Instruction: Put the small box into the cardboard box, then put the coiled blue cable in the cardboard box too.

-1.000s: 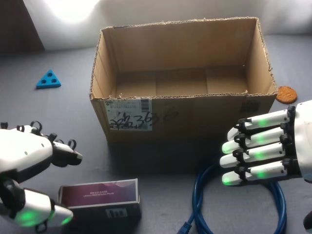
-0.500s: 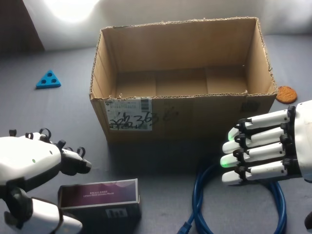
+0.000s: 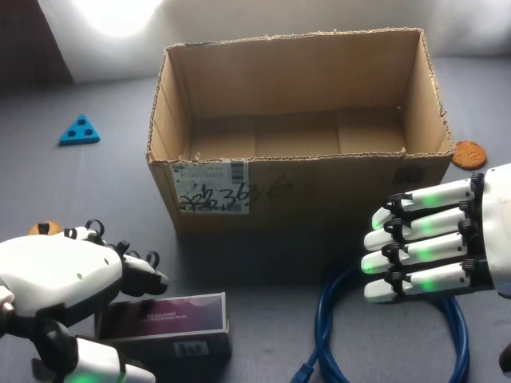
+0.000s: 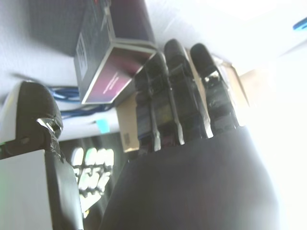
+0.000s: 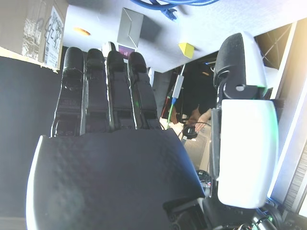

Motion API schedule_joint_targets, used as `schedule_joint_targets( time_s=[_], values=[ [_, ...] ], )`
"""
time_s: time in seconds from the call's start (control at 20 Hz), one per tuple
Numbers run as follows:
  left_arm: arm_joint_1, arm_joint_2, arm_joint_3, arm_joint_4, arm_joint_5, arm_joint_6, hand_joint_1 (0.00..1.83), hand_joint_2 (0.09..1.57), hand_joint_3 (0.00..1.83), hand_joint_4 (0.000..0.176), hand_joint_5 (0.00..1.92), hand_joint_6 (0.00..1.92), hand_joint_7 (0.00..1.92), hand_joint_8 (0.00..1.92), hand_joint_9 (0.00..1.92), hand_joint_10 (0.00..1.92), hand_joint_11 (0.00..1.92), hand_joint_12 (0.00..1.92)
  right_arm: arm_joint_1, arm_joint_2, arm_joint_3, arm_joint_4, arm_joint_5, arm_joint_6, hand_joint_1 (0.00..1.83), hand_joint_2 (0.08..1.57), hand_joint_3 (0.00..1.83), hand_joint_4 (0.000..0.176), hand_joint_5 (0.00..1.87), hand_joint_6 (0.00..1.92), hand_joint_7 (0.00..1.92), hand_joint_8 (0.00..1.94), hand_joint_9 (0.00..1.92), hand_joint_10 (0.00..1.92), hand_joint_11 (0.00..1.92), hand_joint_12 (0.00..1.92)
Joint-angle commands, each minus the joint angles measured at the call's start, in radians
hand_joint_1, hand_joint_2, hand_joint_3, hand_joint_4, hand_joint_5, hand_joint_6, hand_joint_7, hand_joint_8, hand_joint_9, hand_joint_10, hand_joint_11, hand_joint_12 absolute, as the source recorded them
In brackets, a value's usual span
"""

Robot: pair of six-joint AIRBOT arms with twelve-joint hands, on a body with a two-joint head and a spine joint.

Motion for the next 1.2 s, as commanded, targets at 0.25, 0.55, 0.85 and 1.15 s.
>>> schedule_joint_targets(
  time_s=[0.25, 0.55, 0.85, 1.15],
  values=[
    [0.009, -0.037, -0.004, 0.024, -0.103, -0.002, 0.75, 1.03, 0.0, 0.0, 0.44, 0.0, 0.52, 0.0, 0.47, 0.01, 0.0, 0.87, 0.01, 0.009, 0.001, 0.05, 0.059, -0.005, 0.63, 0.99, 0.01, 0.0, 0.28, 0.0, 0.23, 0.0, 0.22, 0.0, 0.02, 0.63],
    [0.017, -0.074, -0.003, 0.026, -0.138, -0.002, 0.76, 1.03, 0.0, 0.0, 0.44, 0.01, 0.52, 0.01, 0.46, 0.01, 0.0, 0.86, 0.01, 0.009, 0.001, 0.05, 0.059, -0.007, 0.62, 0.99, 0.0, 0.0, 0.26, 0.0, 0.22, 0.0, 0.21, 0.0, 0.0, 0.63],
    [0.033, -0.108, -0.004, 0.048, -0.171, -0.002, 0.78, 1.04, 0.0, 0.0, 0.45, 0.0, 0.52, 0.0, 0.46, 0.0, 0.0, 0.89, 0.01, 0.009, 0.001, 0.05, 0.059, -0.007, 0.63, 1.0, 0.0, 0.0, 0.26, 0.0, 0.22, 0.0, 0.21, 0.0, 0.0, 0.63],
    [0.036, -0.142, -0.001, 0.077, -0.187, -0.008, 0.77, 1.06, 0.01, 0.0, 0.44, 0.0, 0.53, 0.0, 0.47, 0.0, 0.0, 0.87, 0.01, 0.009, 0.001, 0.05, 0.059, -0.007, 0.61, 1.02, 0.0, 0.0, 0.25, 0.0, 0.21, 0.0, 0.2, 0.0, 0.0, 0.62]
  ],
)
